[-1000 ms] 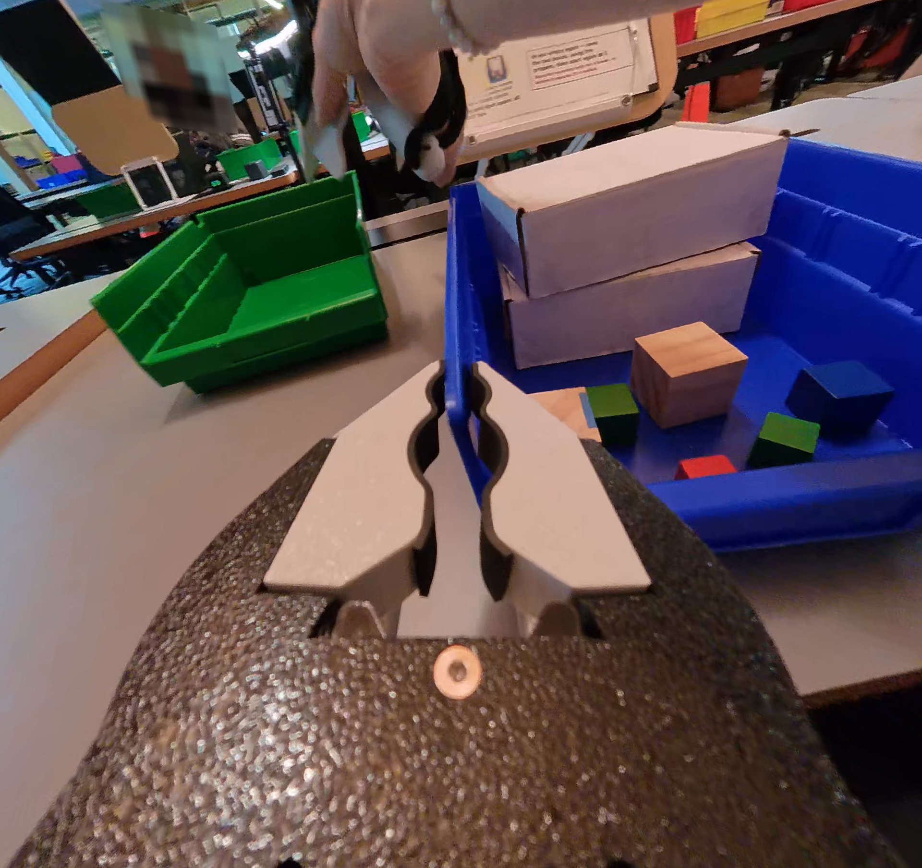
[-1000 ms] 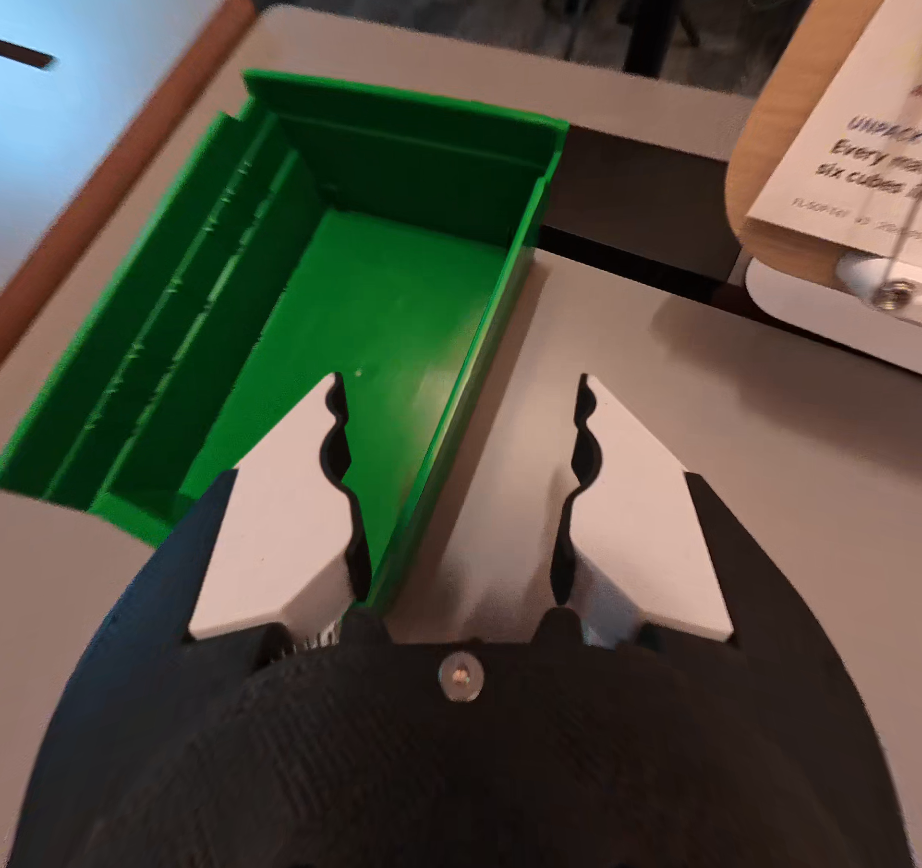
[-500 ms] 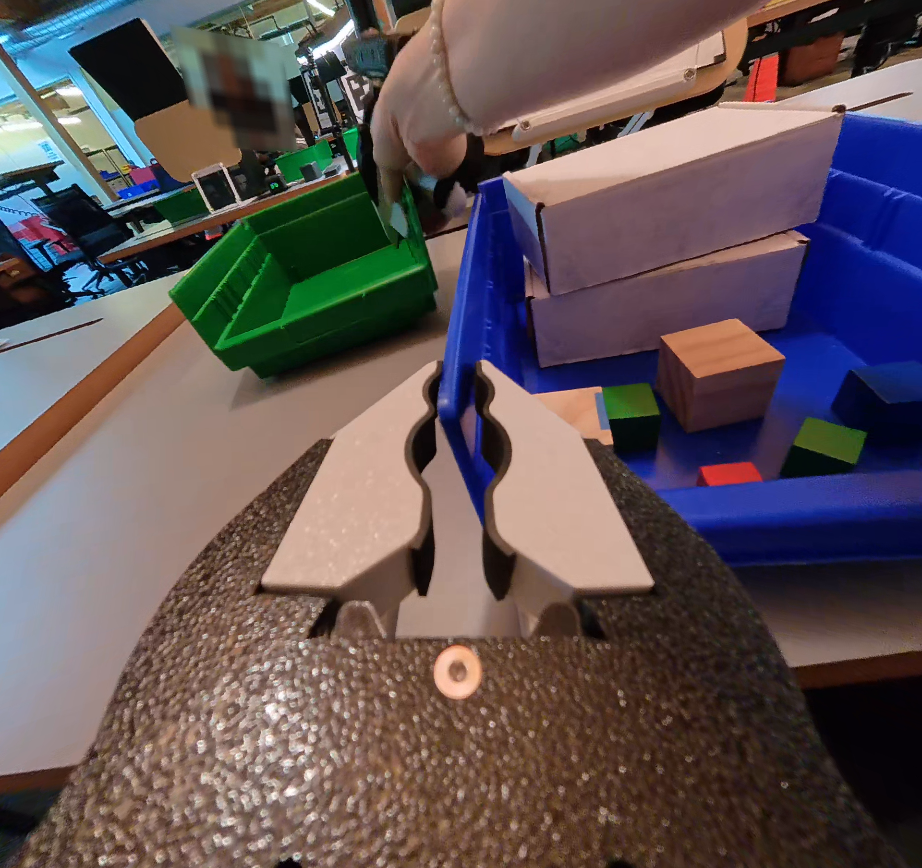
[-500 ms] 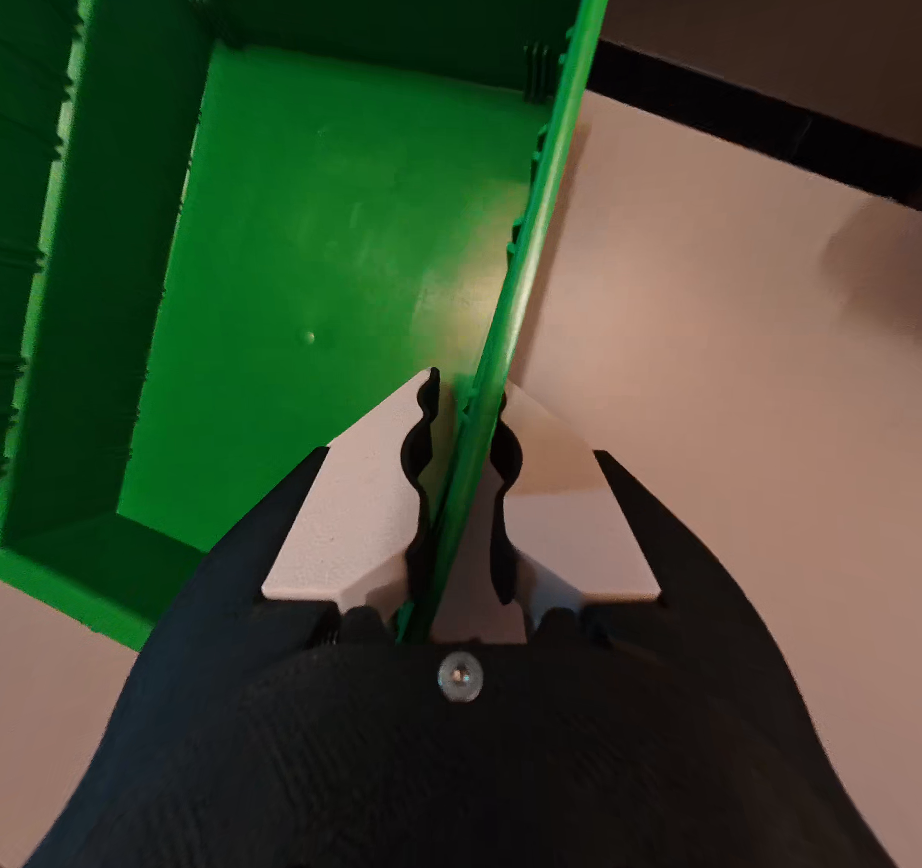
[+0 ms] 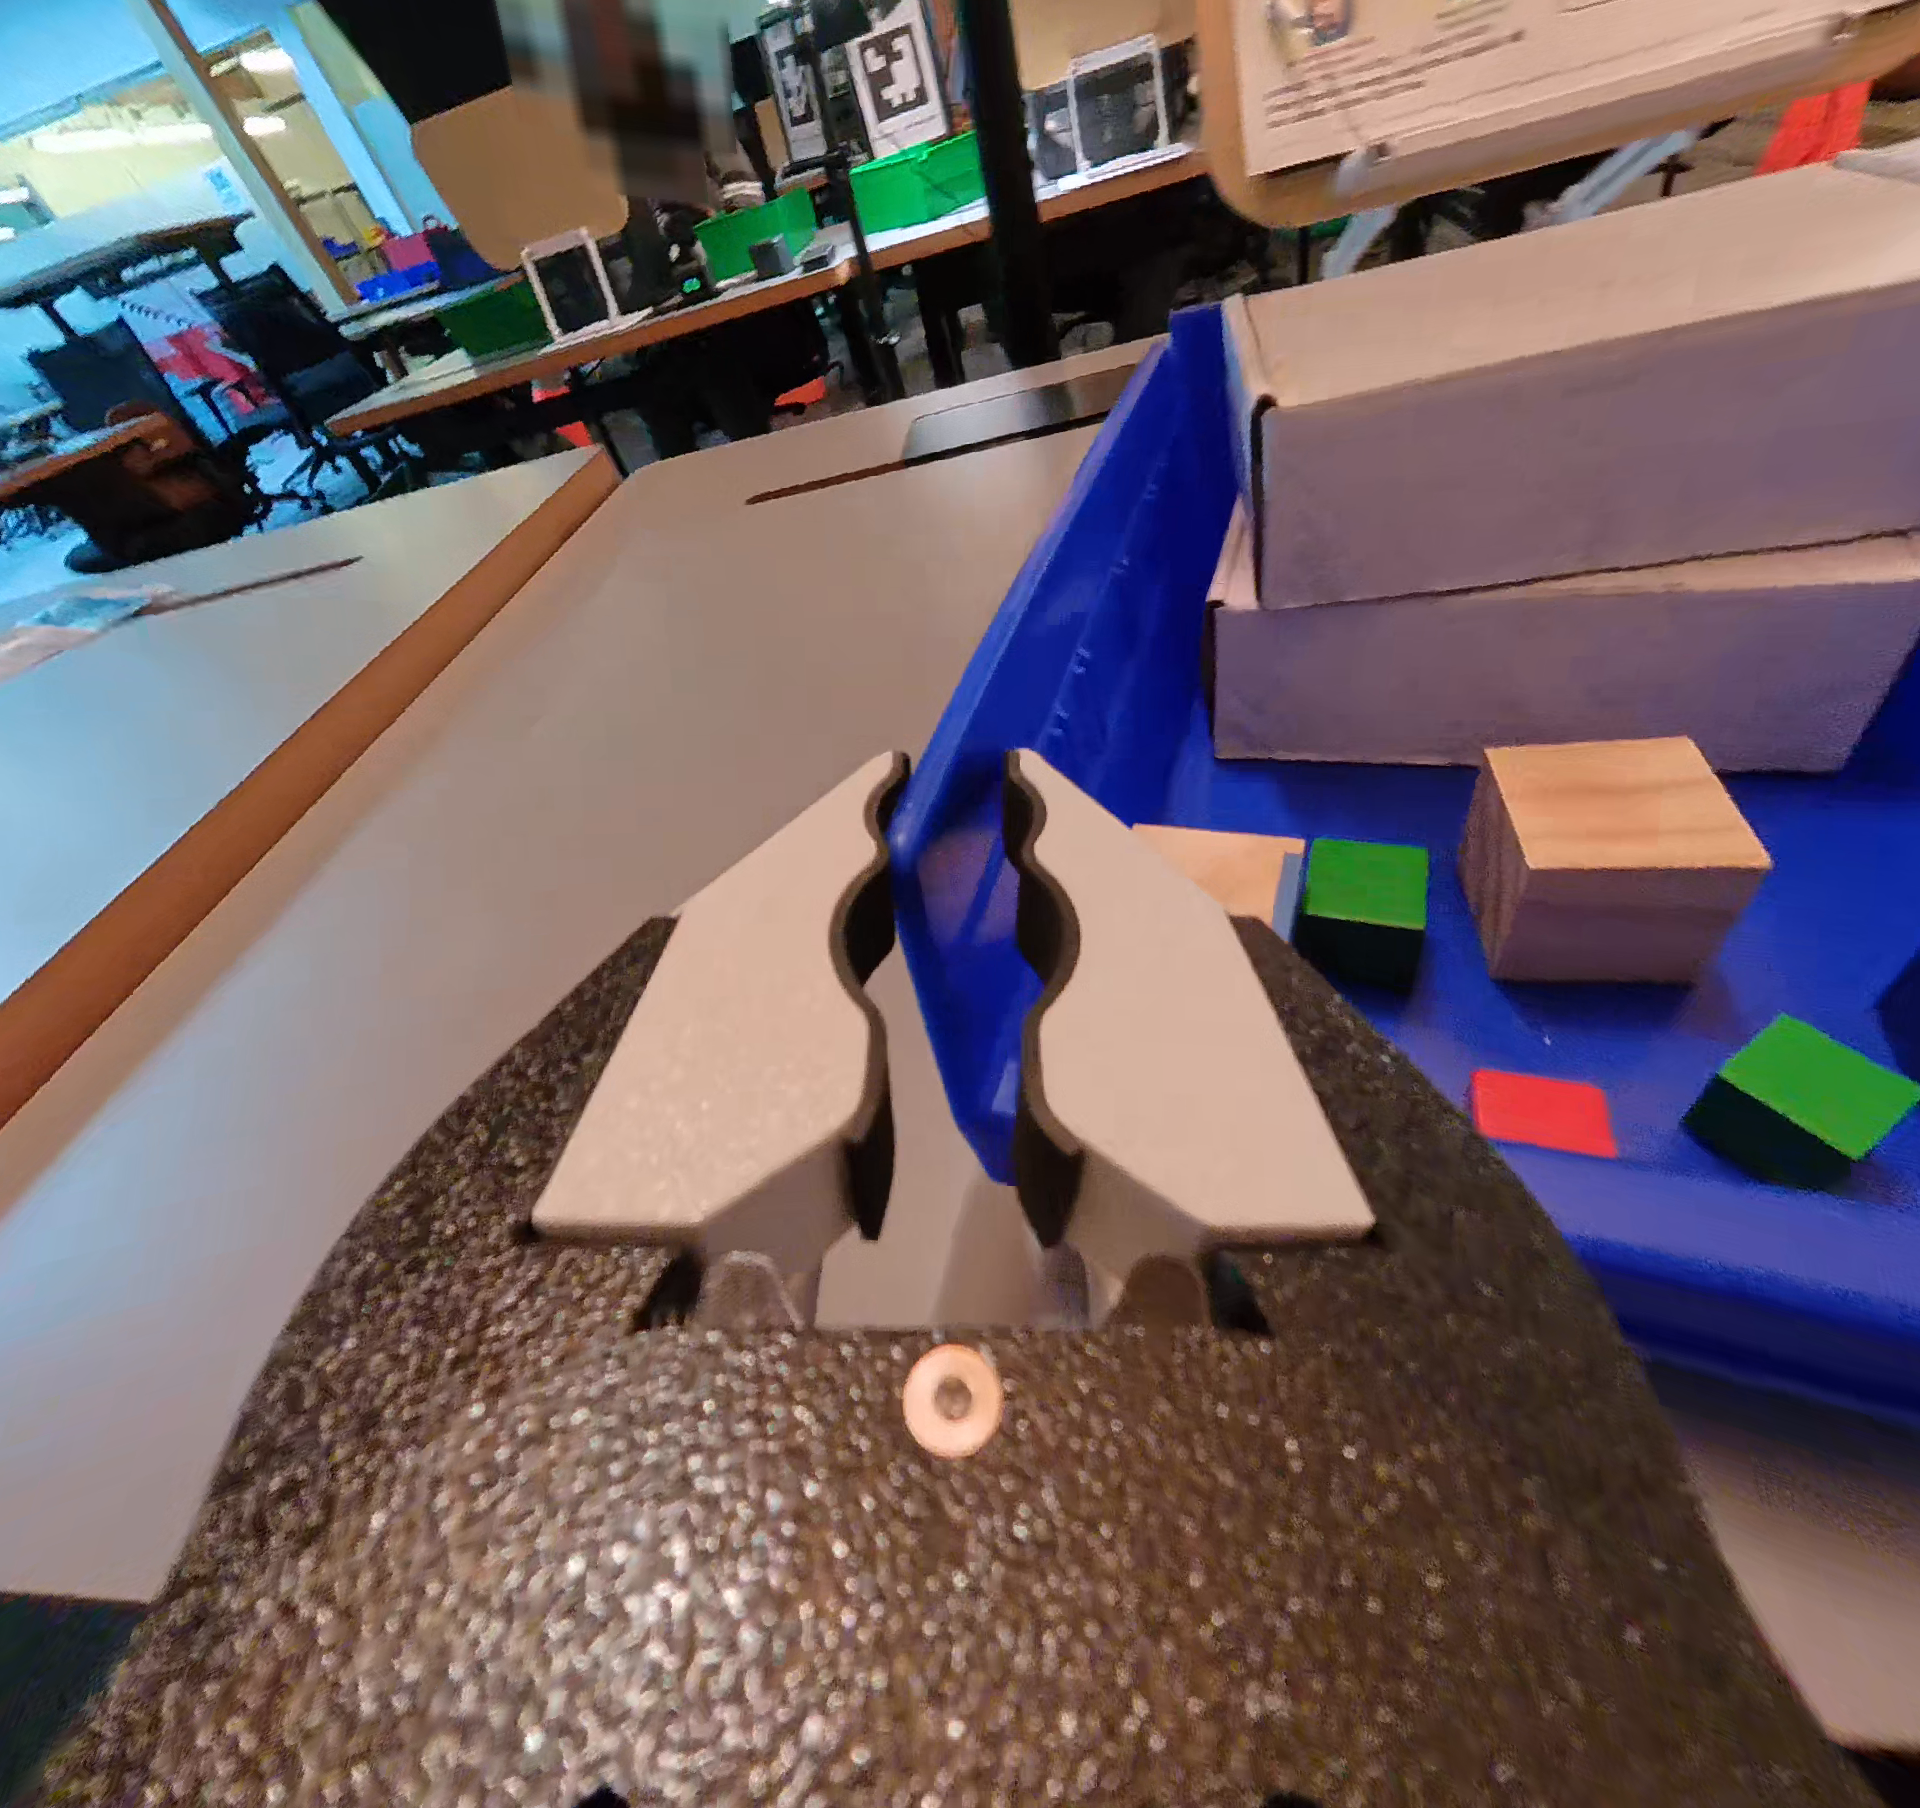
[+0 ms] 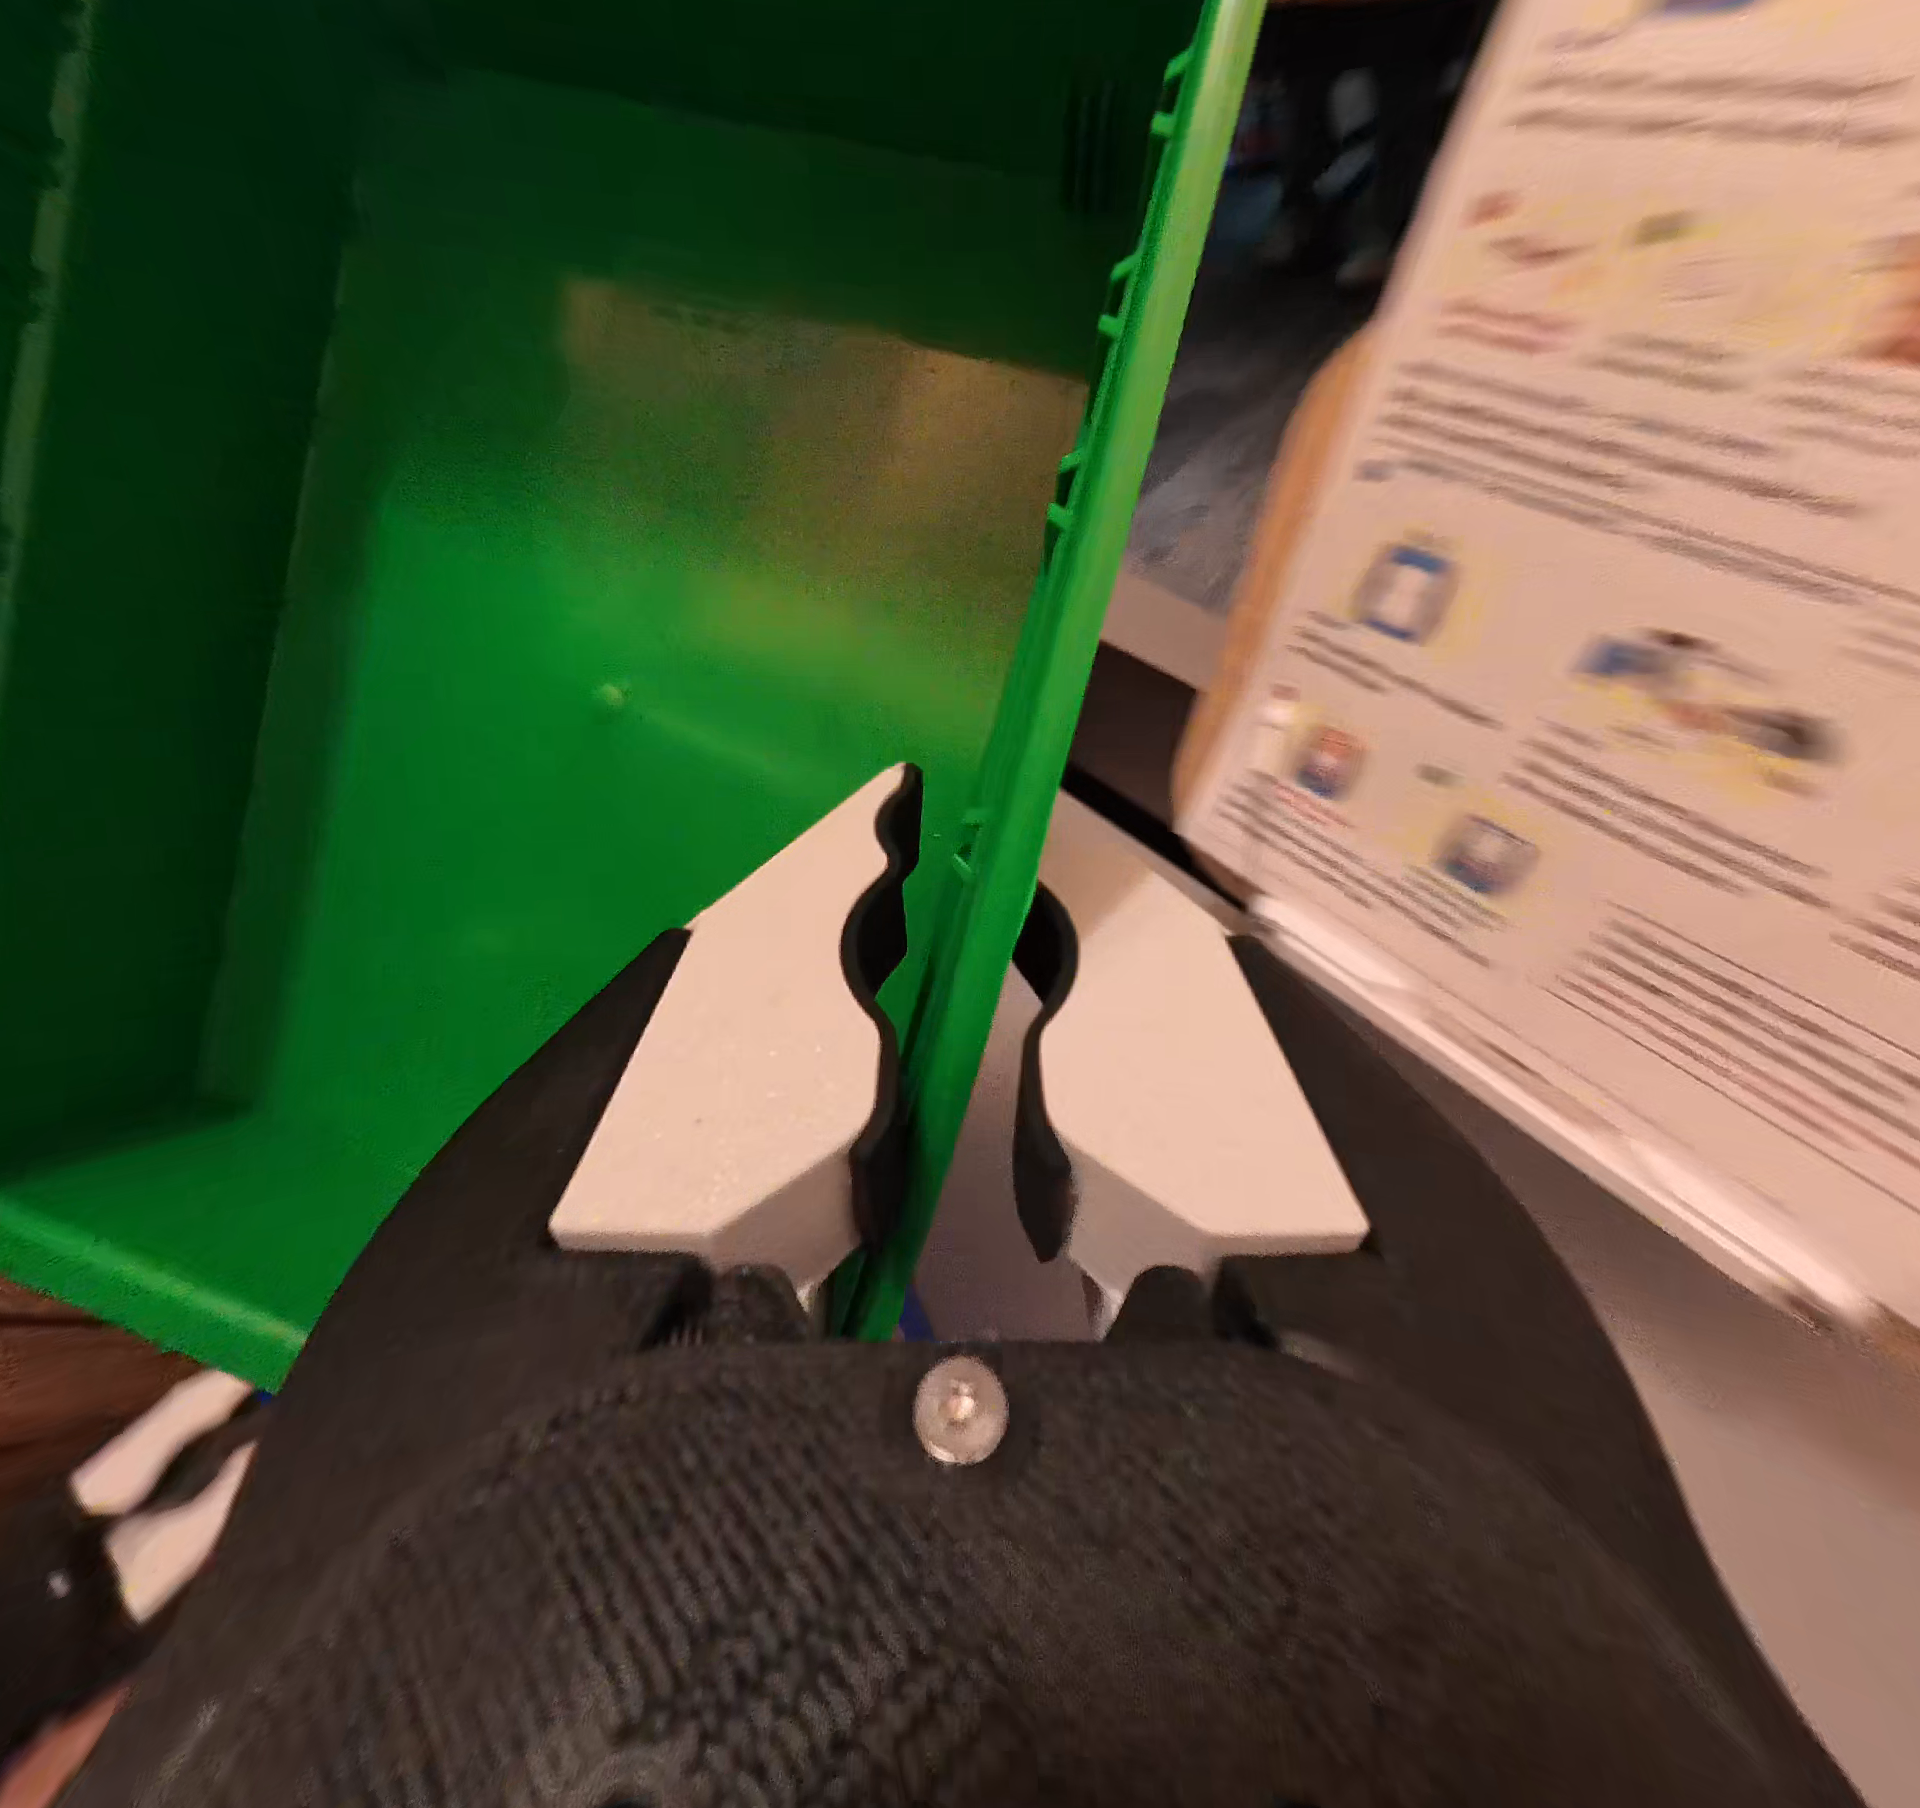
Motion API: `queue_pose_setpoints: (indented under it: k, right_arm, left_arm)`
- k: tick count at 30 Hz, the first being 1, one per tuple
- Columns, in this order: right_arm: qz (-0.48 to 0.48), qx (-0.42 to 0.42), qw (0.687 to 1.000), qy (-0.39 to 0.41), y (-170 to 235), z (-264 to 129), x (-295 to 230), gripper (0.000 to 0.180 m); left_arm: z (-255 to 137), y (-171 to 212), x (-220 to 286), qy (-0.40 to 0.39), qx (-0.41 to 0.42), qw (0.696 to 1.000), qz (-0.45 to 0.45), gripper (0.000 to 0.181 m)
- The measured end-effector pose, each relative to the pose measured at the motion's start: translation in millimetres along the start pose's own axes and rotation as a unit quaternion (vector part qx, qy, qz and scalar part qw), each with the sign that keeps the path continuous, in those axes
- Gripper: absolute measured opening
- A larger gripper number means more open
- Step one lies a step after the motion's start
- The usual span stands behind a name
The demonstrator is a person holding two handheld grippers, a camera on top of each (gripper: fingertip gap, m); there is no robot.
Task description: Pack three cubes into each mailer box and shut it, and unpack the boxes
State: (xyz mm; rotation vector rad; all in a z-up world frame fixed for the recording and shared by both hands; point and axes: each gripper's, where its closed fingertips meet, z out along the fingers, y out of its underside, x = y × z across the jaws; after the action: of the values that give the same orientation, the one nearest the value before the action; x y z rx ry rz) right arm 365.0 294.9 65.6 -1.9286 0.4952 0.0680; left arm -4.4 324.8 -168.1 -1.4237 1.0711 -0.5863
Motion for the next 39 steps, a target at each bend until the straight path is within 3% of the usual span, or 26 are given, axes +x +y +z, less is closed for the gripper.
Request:
queue_pose_setpoints:
  k: [4, 8, 16, 22, 32, 39]
  right_arm:
    - [-0.01, 0.019, 0.997, 0.073, 36.2, -100.1, 83.1, 0.014]
    - [0.04, 0.006, 0.992, 0.122, 112.7, -184.0, 176.7, 0.015]
    - [0.218, -0.061, 0.941, 0.252, 287.8, -279.0, 338.9, 0.015]
    - [0.243, -0.124, 0.918, 0.288, 340.6, -294.6, 382.6, 0.015]
    - [0.166, -0.227, 0.913, 0.295, 334.3, -261.6, 405.1, 0.013]
    - [0.13, -0.211, 0.918, 0.31, 313.8, -243.5, 426.1, 0.013]
  left_arm:
    - [26.5, 5.2, -37.5, -0.013, -0.021, 0.999, -0.044, 0.015]
    - [54.6, 9.4, -74.1, -0.043, -0.03, 0.997, -0.064, 0.014]
    - [129.4, 8.7, -121.8, -0.07, -0.046, 0.991, -0.102, 0.01]
    - [183.1, 3.1, -132.9, -0.076, -0.066, 0.992, -0.073, 0.01]
    - [219.9, 0.6, -139.7, -0.085, -0.104, 0.989, -0.064, 0.011]
    - [219.9, 1.2, -139.7, -0.081, -0.106, 0.99, -0.055, 0.012]
